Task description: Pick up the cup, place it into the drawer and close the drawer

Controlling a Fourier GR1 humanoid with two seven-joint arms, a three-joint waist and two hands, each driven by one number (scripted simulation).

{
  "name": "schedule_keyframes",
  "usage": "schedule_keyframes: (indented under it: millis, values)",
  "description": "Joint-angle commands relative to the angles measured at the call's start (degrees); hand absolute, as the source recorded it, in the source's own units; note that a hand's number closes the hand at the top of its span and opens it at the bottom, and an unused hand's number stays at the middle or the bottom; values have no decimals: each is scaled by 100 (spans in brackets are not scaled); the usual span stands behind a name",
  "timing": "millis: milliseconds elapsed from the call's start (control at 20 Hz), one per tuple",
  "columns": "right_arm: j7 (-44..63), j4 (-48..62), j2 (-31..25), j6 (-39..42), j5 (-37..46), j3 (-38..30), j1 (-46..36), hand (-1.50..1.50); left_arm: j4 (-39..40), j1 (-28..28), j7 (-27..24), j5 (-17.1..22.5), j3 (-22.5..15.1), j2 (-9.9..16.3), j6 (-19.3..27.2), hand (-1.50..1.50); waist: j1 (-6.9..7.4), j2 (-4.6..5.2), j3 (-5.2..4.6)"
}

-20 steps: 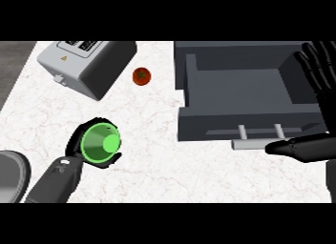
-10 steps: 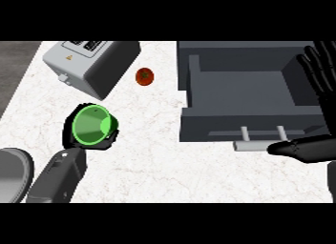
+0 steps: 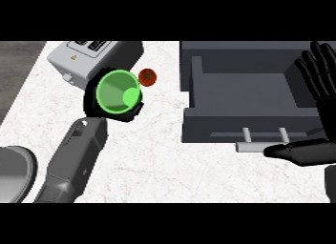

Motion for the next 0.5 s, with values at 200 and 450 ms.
schedule_keyframes:
  millis: [200, 450]
  values:
    - [-100, 286, -123, 121, -88, -177, -66, -150, -1296, -1093, 1913, 424, -877, -274, 863, 150, 1, -23, 3]
    - [-71, 390, -36, -72, 59, -110, -383, -150, -1146, -2001, 2661, 463, -1218, -278, 1691, 150, -97, 29, -1]
